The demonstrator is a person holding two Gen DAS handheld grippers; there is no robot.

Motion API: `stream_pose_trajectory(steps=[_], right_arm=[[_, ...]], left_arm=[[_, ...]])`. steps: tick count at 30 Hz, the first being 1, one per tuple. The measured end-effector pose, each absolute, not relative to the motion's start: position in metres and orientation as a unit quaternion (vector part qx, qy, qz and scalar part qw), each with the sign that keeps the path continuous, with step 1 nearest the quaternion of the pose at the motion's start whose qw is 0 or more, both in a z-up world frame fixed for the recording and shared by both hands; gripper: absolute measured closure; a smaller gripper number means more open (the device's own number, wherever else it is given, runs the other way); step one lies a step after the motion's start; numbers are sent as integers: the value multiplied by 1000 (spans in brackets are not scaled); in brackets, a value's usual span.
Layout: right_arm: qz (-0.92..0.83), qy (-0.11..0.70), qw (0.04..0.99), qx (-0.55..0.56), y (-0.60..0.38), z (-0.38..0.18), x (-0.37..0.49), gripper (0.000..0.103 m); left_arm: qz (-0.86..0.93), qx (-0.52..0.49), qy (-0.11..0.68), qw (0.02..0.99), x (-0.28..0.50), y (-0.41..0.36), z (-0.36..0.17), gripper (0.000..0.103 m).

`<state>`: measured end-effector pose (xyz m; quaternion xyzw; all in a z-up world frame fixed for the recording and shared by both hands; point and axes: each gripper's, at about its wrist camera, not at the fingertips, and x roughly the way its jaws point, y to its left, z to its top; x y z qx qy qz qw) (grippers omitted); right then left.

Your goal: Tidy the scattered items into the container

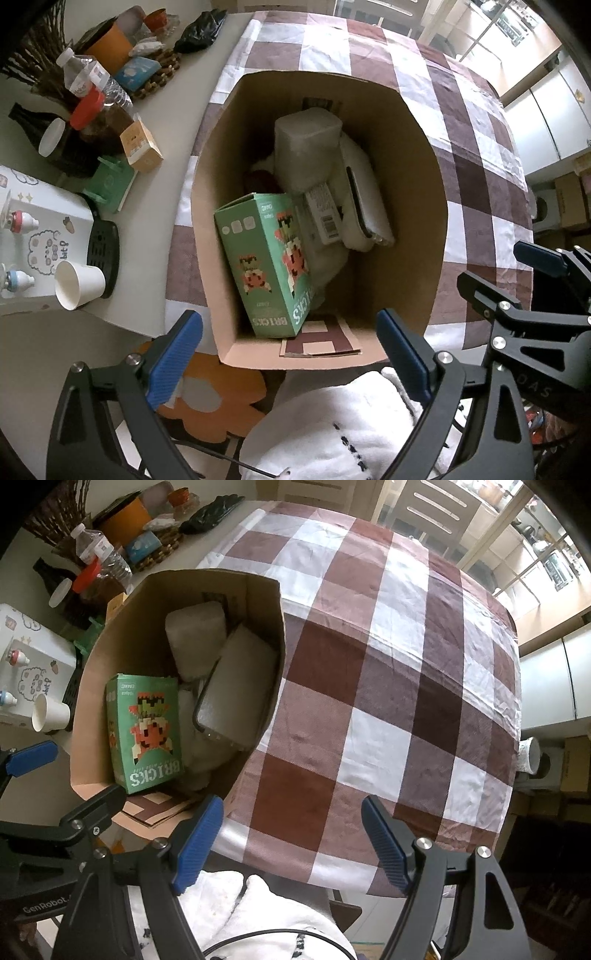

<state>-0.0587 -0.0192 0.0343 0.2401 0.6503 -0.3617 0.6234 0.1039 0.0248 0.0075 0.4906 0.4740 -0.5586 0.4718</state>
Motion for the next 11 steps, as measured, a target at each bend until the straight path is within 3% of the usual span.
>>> stream_pose_trajectory(steps=[11], right_arm=[[-363, 650, 621, 244, -27, 34, -60, 24]], left_arm=[[-569, 505, 445, 473, 96, 16, 12, 7]])
